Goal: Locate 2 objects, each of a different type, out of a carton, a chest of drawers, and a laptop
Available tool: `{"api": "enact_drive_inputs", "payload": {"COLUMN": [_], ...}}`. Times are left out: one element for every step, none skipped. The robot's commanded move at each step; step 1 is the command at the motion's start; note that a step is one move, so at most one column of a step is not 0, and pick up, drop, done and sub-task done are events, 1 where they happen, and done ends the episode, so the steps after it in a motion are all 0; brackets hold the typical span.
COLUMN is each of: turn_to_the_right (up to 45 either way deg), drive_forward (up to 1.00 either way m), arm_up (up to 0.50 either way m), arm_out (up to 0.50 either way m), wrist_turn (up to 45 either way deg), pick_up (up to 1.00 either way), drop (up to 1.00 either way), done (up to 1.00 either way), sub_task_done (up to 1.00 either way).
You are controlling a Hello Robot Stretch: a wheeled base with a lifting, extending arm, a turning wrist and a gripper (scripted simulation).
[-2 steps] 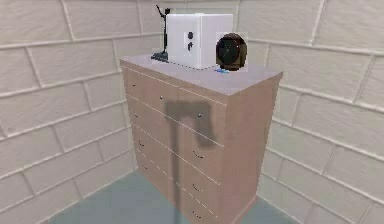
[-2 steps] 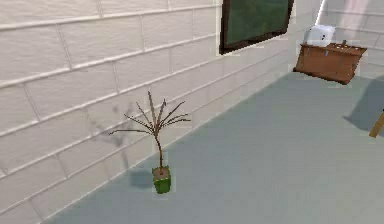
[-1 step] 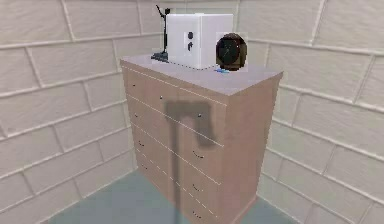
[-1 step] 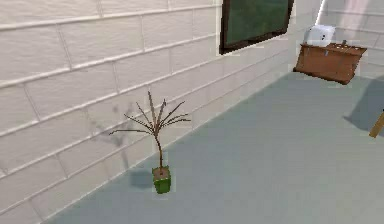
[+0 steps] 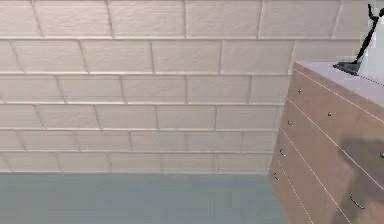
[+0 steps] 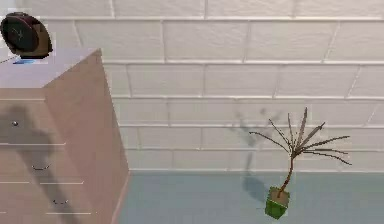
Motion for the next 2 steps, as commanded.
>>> {"api": "enact_drive_inputs", "payload": {"turn_to_the_right": [-45.0,-45.0], "drive_forward": [0.0,0.0], "arm_up": [0.0,0.0], "arm_out": [0.0,0.0], "wrist_turn": [0.0,0.0], "pick_up": [0.0,0.0], "drop": [0.0,0.0], "done": [0.0,0.0], "sub_task_done": [0.0,0.0]}}
